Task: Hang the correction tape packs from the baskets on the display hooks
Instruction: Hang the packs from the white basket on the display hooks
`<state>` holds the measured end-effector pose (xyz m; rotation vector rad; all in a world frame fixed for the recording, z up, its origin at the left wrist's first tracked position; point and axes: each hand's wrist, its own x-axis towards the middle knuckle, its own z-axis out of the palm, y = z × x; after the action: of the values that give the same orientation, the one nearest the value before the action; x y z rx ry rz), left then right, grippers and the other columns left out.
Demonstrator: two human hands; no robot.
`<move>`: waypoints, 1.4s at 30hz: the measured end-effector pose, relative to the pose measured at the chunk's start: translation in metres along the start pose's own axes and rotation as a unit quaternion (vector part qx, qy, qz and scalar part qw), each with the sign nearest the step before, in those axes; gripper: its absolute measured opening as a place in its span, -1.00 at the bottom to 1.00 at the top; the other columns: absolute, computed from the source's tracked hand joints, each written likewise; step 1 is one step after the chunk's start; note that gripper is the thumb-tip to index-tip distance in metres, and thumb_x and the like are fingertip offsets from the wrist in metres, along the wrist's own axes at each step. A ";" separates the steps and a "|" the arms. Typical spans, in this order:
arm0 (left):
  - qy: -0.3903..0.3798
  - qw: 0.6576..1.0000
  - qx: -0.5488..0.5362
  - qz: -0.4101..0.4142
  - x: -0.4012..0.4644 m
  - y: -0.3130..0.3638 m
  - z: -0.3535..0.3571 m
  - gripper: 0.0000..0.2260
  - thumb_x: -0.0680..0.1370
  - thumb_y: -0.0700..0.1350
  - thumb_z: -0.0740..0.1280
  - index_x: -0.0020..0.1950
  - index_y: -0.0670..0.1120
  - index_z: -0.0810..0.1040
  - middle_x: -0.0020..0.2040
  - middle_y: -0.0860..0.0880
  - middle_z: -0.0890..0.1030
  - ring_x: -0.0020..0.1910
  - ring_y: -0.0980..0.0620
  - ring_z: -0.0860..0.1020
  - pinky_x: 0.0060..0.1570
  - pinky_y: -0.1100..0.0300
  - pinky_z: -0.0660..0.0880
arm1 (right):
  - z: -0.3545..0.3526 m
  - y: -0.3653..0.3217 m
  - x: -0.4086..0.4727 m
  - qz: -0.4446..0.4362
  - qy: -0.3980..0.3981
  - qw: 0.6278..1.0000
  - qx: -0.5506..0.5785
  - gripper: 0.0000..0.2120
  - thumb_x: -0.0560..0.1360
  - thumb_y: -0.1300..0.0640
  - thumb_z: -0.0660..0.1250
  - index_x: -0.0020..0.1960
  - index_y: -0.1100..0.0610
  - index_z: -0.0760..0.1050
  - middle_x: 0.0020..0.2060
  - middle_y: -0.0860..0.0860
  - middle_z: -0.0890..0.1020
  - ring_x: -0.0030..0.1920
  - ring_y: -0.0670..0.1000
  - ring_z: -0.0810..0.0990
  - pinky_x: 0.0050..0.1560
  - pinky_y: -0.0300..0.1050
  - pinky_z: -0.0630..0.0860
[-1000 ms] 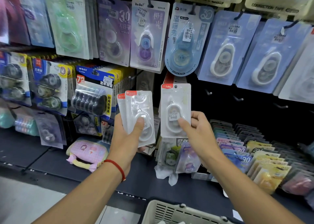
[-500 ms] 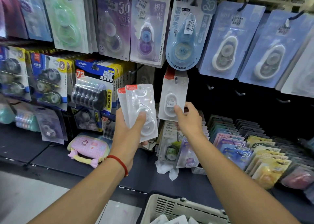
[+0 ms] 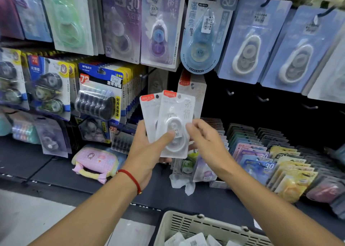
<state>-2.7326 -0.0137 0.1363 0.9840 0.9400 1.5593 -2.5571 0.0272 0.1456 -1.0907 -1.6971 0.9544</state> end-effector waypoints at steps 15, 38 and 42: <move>0.081 0.994 0.072 0.001 0.010 -0.005 -0.011 -0.78 0.62 -0.15 0.41 0.20 0.11 0.54 0.08 0.01 0.70 -0.01 -0.05 0.72 -0.30 0.09 0.67 | -0.014 -0.017 0.007 0.002 0.122 0.992 -0.001 -0.86 0.57 -0.02 0.30 0.10 -0.09 0.41 -0.01 -0.10 0.61 -0.19 -0.27 0.57 -0.21 -0.29 0.52; 0.108 0.989 0.103 0.016 0.011 -0.012 -0.007 -0.83 0.60 -0.22 0.38 0.09 0.04 0.53 -0.06 0.10 0.70 -0.15 0.11 0.70 -0.32 0.23 0.61 | -0.003 0.006 0.054 0.179 0.124 0.955 -0.199 -0.46 0.64 -0.35 0.17 0.34 0.07 0.35 0.10 0.08 0.59 -0.06 0.12 0.66 -0.08 0.21 0.70; 0.055 0.996 0.075 0.007 0.009 -0.011 0.003 -0.81 0.62 -0.24 0.35 0.12 0.05 0.53 -0.11 0.23 0.71 -0.22 0.23 0.69 -0.37 0.25 0.57 | -0.002 0.006 0.031 0.090 0.140 0.970 -0.179 -0.64 0.64 -0.30 0.14 0.24 -0.08 0.42 0.15 0.00 0.63 0.13 0.06 0.61 0.05 0.04 0.58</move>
<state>-2.7272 -0.0031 0.1289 1.0183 1.1427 1.5848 -2.5606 0.0585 0.1485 -1.5615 -1.5872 0.5768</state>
